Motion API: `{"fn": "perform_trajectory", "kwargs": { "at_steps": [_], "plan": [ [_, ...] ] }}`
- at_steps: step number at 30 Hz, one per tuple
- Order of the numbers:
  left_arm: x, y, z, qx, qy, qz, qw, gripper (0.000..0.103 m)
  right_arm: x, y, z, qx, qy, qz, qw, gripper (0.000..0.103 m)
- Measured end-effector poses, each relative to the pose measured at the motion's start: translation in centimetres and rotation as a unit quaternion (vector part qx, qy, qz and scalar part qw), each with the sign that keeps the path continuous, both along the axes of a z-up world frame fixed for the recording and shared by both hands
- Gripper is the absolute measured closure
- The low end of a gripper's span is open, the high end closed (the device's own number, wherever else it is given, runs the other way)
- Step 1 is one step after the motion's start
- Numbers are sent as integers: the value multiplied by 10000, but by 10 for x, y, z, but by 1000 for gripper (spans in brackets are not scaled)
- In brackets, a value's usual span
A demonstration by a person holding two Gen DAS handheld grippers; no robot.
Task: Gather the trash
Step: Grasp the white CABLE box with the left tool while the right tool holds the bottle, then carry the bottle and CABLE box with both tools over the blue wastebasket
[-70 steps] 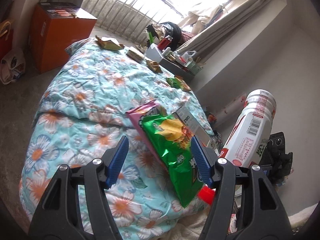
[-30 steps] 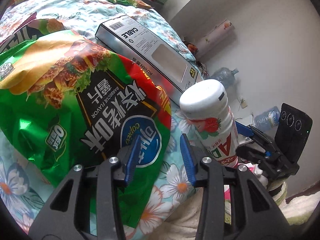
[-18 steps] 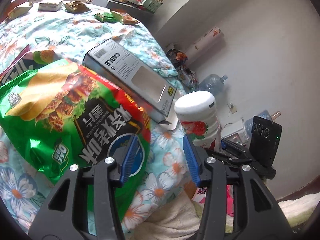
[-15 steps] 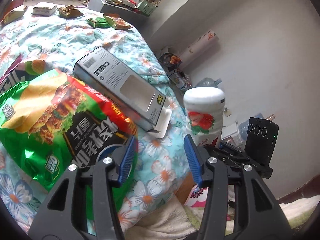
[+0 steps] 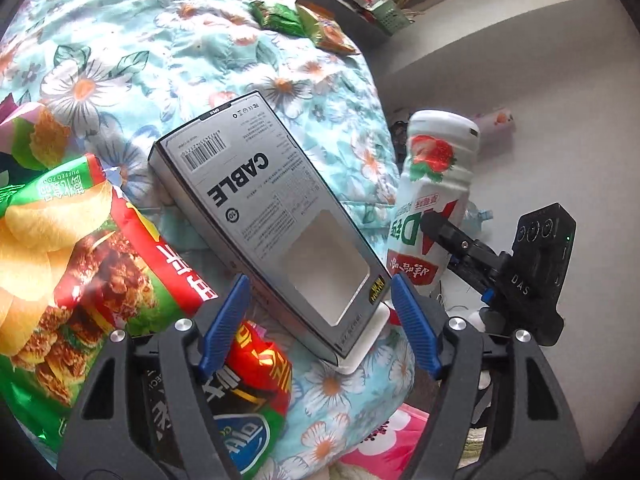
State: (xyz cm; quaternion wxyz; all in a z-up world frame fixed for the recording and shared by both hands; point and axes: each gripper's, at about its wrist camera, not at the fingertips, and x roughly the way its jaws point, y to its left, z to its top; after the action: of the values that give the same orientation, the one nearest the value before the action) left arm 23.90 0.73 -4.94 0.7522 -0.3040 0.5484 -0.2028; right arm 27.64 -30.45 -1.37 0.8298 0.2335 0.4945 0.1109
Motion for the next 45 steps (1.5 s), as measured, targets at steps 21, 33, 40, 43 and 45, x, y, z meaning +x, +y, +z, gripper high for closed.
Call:
{"fn": "perform_trajectory", "kwargs": {
  "at_steps": [21,33,40,43,45],
  "plan": [
    [-61,-88,19,691,-476,-1836,9794,28,-159,-10,-24,878,377,-856,9917,42],
    [-71,-124,16,1917,-1130,-1314,9660,20,-194,-29,-29,676,174,-1613,9844,42],
    [-75,-139,13,2656,-1525,-1353,9423,20,-197,-36,-32,887,106,-1581,9834,42],
    [-77,-144,10,2993,-1690,-1424,9282,20,-199,-38,-33,952,87,-1581,9828,42],
    [-76,-146,8,3065,-1752,-1449,9243,20,-199,-39,-34,941,69,-1568,9831,42]
  ]
}}
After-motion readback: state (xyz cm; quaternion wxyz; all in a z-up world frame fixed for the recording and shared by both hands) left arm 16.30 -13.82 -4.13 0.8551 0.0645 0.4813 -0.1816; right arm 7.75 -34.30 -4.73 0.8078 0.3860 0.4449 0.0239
